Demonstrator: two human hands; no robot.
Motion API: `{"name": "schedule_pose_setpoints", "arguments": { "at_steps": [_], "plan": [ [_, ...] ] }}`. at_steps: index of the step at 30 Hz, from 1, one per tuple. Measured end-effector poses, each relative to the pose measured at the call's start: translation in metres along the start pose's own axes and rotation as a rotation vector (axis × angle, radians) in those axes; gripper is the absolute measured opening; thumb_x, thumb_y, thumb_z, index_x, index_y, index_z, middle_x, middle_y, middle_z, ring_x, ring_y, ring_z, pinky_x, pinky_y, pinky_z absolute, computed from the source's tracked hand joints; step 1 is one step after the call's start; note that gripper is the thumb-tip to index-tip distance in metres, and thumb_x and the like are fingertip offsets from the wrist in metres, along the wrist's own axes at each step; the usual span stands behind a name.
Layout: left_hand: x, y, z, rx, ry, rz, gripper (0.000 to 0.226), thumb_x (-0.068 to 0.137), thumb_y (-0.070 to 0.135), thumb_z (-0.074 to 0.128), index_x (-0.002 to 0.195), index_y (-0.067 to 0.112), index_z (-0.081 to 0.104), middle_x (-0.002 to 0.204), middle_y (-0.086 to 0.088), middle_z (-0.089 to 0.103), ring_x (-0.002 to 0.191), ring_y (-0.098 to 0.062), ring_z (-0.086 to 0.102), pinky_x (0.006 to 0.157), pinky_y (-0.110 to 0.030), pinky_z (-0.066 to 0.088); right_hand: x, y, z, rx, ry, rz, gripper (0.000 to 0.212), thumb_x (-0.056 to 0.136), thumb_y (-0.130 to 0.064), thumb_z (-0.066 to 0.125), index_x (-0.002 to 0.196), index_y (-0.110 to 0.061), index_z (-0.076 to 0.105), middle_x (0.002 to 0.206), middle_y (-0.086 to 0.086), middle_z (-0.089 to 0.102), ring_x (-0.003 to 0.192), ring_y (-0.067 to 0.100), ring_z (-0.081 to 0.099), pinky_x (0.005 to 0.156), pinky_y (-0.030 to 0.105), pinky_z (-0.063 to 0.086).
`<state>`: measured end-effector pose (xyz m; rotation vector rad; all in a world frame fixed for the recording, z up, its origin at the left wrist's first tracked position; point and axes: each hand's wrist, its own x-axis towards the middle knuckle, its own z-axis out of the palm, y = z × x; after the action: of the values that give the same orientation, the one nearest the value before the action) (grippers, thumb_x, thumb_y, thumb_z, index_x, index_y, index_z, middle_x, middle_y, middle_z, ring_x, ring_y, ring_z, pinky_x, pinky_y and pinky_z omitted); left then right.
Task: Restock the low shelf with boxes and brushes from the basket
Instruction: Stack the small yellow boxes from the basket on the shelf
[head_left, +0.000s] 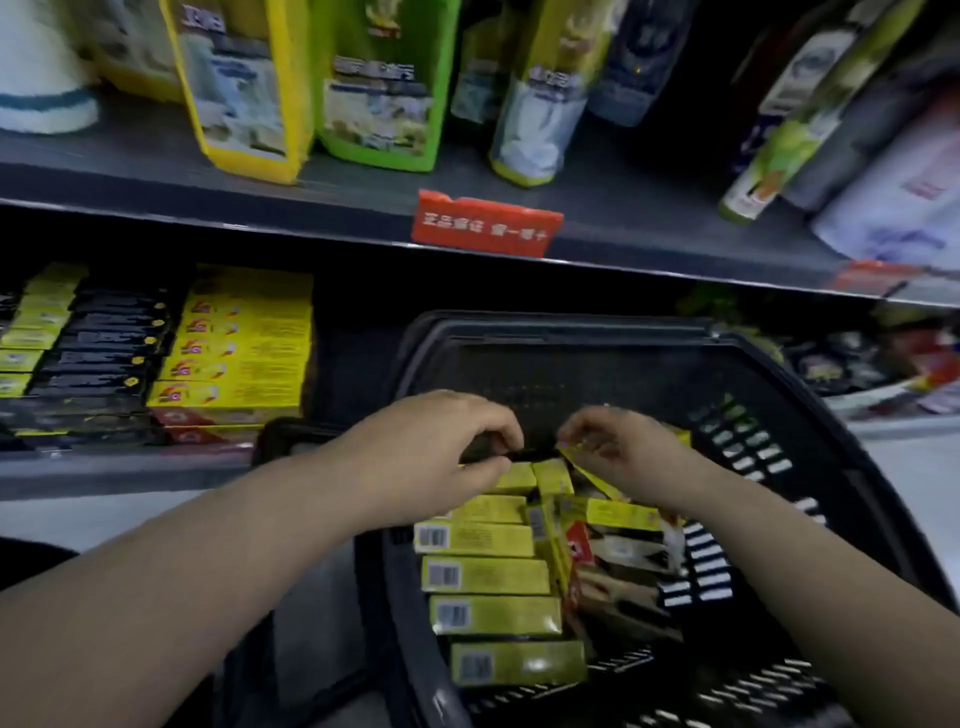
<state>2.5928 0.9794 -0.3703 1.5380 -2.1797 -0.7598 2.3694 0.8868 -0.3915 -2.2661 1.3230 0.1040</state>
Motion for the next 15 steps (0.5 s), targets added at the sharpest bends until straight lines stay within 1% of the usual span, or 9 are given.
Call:
{"name": "schedule_pose_setpoints", "arguments": {
  "at_steps": [3, 4, 7, 8, 10, 11, 13, 15],
  "plan": [
    [0.02, 0.026, 0.031, -0.035, -0.078, -0.005, 0.024, 0.092, 0.037, 0.05, 0.114, 0.032, 0.057, 0.11, 0.019, 0.058, 0.104, -0.006, 0.054, 0.09, -0.03, 0.044, -0.019, 0.068, 0.005, -0.009, -0.009, 0.218, 0.028, 0.085, -0.011, 0.063, 0.113, -0.017, 0.059, 0.11, 0.003, 0.058, 0.098, 0.02, 0.059, 0.081, 0.031, 0.047],
    [0.025, 0.031, 0.04, -0.068, -0.098, -0.021, 0.023, 0.091, 0.036, 0.051, 0.113, 0.031, 0.059, 0.111, 0.018, 0.06, 0.104, -0.007, 0.056, 0.09, -0.032, 0.045, -0.023, 0.085, 0.008, -0.022, -0.007, 0.263, 0.034, 0.084, -0.011, 0.064, 0.117, -0.017, 0.057, 0.115, 0.006, 0.055, 0.1, 0.022, 0.058, 0.081, 0.03, 0.045],
    [0.038, 0.037, 0.063, -0.196, -0.114, -0.1, 0.018, 0.09, 0.029, 0.055, 0.106, 0.028, 0.062, 0.104, 0.015, 0.063, 0.099, -0.004, 0.057, 0.09, -0.033, 0.047, -0.028, 0.126, 0.014, -0.1, -0.001, 0.349, 0.048, 0.084, -0.018, 0.067, 0.129, -0.018, 0.051, 0.128, 0.011, 0.047, 0.112, 0.027, 0.053, 0.088, 0.027, 0.039],
    [0.041, 0.037, 0.069, -0.24, -0.118, -0.135, 0.016, 0.089, 0.027, 0.056, 0.104, 0.027, 0.062, 0.102, 0.013, 0.064, 0.098, -0.004, 0.058, 0.089, -0.033, 0.047, -0.027, 0.135, 0.017, -0.128, -0.017, 0.354, 0.049, 0.084, -0.02, 0.067, 0.13, -0.018, 0.05, 0.129, 0.011, 0.047, 0.114, 0.028, 0.053, 0.09, 0.027, 0.039],
    [0.043, 0.035, 0.078, -0.306, -0.129, -0.192, 0.015, 0.088, 0.025, 0.057, 0.102, 0.026, 0.062, 0.1, 0.009, 0.064, 0.094, -0.005, 0.06, 0.087, -0.03, 0.049, -0.021, 0.144, 0.028, -0.197, -0.098, 0.331, 0.051, 0.083, -0.022, 0.068, 0.13, -0.017, 0.048, 0.131, 0.009, 0.049, 0.113, 0.026, 0.053, 0.09, 0.032, 0.043],
    [0.044, 0.033, 0.081, -0.321, -0.136, -0.208, 0.014, 0.088, 0.024, 0.058, 0.101, 0.026, 0.062, 0.098, 0.008, 0.065, 0.092, -0.005, 0.06, 0.086, -0.028, 0.049, -0.017, 0.145, 0.036, -0.255, -0.16, 0.306, 0.053, 0.083, -0.024, 0.068, 0.131, -0.018, 0.046, 0.132, 0.009, 0.049, 0.113, 0.026, 0.052, 0.09, 0.034, 0.046],
    [0.044, 0.028, 0.086, -0.333, -0.16, -0.228, 0.011, 0.087, 0.023, 0.059, 0.096, 0.027, 0.062, 0.095, 0.009, 0.066, 0.089, -0.005, 0.061, 0.084, -0.026, 0.05, -0.006, 0.144, 0.057, -0.397, -0.28, 0.243, 0.061, 0.083, -0.029, 0.067, 0.136, -0.019, 0.038, 0.135, 0.008, 0.046, 0.118, 0.028, 0.049, 0.09, 0.037, 0.047],
    [0.044, 0.024, 0.089, -0.326, -0.192, -0.242, 0.009, 0.087, 0.023, 0.059, 0.093, 0.029, 0.062, 0.094, 0.01, 0.066, 0.089, -0.005, 0.061, 0.084, -0.025, 0.05, 0.005, 0.141, 0.077, -0.478, -0.335, 0.193, 0.065, 0.084, -0.028, 0.066, 0.139, -0.018, 0.033, 0.134, 0.009, 0.047, 0.119, 0.029, 0.048, 0.087, 0.037, 0.046]
  ]
}}
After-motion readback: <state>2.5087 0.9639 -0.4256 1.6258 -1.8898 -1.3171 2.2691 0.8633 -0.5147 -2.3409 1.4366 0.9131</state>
